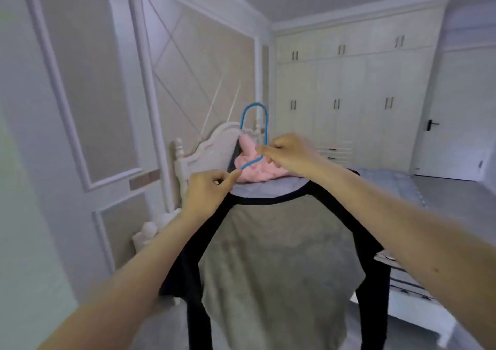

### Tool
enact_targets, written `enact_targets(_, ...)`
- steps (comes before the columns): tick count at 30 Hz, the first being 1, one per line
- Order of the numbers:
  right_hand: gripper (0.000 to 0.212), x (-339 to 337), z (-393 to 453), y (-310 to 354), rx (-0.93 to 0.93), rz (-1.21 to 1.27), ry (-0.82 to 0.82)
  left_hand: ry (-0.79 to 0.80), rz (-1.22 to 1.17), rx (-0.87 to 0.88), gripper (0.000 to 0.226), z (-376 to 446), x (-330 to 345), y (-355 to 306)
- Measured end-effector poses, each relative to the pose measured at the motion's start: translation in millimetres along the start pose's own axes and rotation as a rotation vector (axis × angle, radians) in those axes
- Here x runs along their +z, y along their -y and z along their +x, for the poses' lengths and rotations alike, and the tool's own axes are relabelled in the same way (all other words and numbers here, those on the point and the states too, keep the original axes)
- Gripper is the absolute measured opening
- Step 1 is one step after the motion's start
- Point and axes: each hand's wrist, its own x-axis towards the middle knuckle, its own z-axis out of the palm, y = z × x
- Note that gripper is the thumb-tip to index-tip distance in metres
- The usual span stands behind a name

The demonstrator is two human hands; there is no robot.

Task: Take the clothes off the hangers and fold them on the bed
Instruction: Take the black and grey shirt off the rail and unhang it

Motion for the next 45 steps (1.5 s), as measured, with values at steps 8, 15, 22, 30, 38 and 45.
enact_targets(8, 0.044, -76, 56, -173, 0.218, -0.082, -0.159, 0.127, -0.181, 0.135, 0.055, 102, 207, 1)
enact_targets(15, 0.045, -133, 111, -327, 0.169, -0.207, -0.301, 0.186, -0.257, 0.156, 0.044, 178, 384, 2)
enact_targets(22, 0.052, -173, 192, -474, 0.101, -0.235, -0.396, 0.209, -0.223, 0.174, 0.036, 260, 523, 8)
enact_targets(30, 0.042, -195, 281, -595, 0.217, -0.129, -0.409, 0.234, -0.079, 0.091, 0.023, 352, 646, 56)
enact_targets(38, 0.037, -188, 397, -733, 0.360, -0.082, -0.446, 0.274, 0.027, 0.177, 0.032, 465, 776, 131)
enact_targets(45, 0.035, -192, 497, -848, 0.510, -0.034, -0.514, 0.367, 0.049, 0.282, 0.032, 582, 882, 179)
